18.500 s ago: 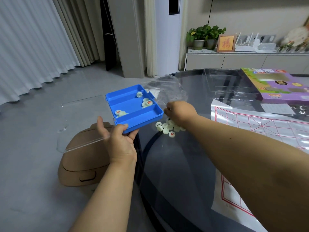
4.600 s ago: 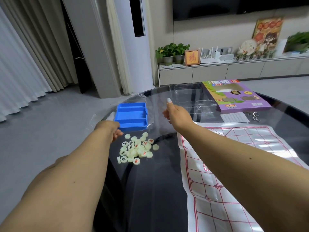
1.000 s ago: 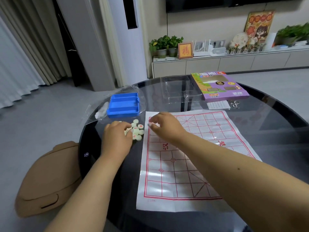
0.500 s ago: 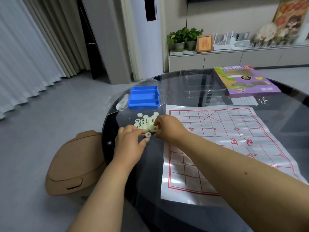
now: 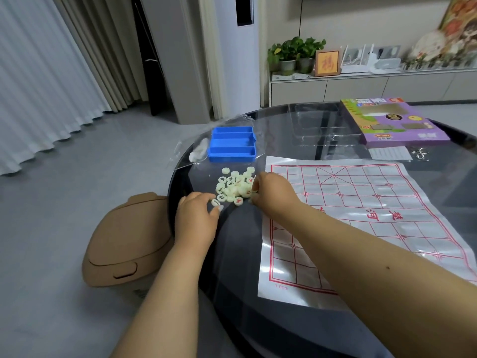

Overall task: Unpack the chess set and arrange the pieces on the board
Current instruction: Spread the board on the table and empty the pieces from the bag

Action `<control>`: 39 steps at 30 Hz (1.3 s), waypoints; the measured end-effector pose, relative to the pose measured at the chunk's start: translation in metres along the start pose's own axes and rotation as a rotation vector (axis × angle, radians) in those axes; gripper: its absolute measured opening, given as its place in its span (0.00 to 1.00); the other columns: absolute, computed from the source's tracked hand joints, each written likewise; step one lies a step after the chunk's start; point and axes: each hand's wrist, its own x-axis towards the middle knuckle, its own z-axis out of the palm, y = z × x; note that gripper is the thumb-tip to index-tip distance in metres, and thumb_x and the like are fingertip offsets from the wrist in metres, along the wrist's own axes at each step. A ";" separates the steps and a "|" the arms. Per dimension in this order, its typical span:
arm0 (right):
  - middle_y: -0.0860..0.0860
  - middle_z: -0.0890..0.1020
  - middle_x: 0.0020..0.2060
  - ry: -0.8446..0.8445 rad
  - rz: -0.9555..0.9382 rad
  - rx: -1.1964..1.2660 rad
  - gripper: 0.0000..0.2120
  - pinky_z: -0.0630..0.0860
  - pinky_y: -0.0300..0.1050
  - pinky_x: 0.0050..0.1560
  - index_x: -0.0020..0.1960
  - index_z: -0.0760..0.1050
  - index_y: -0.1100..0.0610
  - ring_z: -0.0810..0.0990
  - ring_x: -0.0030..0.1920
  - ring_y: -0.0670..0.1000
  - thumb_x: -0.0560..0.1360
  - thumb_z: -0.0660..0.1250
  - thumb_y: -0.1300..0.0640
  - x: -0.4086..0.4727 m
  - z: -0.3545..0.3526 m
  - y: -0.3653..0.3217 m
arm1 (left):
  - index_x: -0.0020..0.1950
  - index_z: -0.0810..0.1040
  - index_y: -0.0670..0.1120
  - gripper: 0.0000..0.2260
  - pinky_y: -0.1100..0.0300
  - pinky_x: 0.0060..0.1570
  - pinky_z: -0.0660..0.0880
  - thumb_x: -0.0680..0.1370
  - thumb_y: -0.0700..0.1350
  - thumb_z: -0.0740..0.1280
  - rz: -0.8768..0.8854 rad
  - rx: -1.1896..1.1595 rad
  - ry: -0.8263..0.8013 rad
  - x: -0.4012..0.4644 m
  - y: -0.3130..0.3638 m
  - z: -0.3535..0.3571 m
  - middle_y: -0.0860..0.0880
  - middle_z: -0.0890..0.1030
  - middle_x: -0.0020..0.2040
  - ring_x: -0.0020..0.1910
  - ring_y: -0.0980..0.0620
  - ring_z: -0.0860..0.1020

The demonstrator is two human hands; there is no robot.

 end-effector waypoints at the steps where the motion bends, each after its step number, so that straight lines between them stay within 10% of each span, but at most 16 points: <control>1: 0.58 0.80 0.49 0.006 -0.003 0.003 0.10 0.74 0.48 0.46 0.53 0.75 0.61 0.78 0.49 0.59 0.72 0.67 0.62 0.000 0.001 -0.001 | 0.58 0.82 0.44 0.12 0.52 0.55 0.73 0.75 0.44 0.71 -0.012 -0.023 -0.003 0.001 0.000 0.000 0.47 0.79 0.54 0.52 0.46 0.75; 18: 0.48 0.80 0.40 -0.103 -0.052 0.276 0.06 0.72 0.38 0.39 0.46 0.81 0.55 0.77 0.41 0.47 0.70 0.74 0.56 -0.010 -0.009 0.005 | 0.57 0.83 0.47 0.11 0.68 0.52 0.61 0.75 0.43 0.71 0.094 -0.038 0.024 -0.004 -0.003 -0.004 0.52 0.74 0.48 0.52 0.51 0.69; 30: 0.51 0.83 0.47 0.004 -0.080 0.147 0.08 0.75 0.42 0.48 0.51 0.82 0.56 0.79 0.48 0.50 0.73 0.67 0.61 -0.005 -0.003 0.005 | 0.64 0.79 0.55 0.14 0.57 0.58 0.60 0.79 0.50 0.65 0.180 0.144 -0.038 -0.003 0.007 0.003 0.52 0.72 0.54 0.59 0.48 0.65; 39: 0.54 0.80 0.49 -0.004 -0.099 0.065 0.09 0.75 0.44 0.48 0.53 0.78 0.55 0.78 0.48 0.53 0.72 0.69 0.58 0.005 0.006 0.000 | 0.46 0.82 0.52 0.06 0.59 0.52 0.58 0.72 0.51 0.74 0.140 0.056 -0.041 -0.005 0.004 -0.004 0.57 0.74 0.50 0.57 0.52 0.65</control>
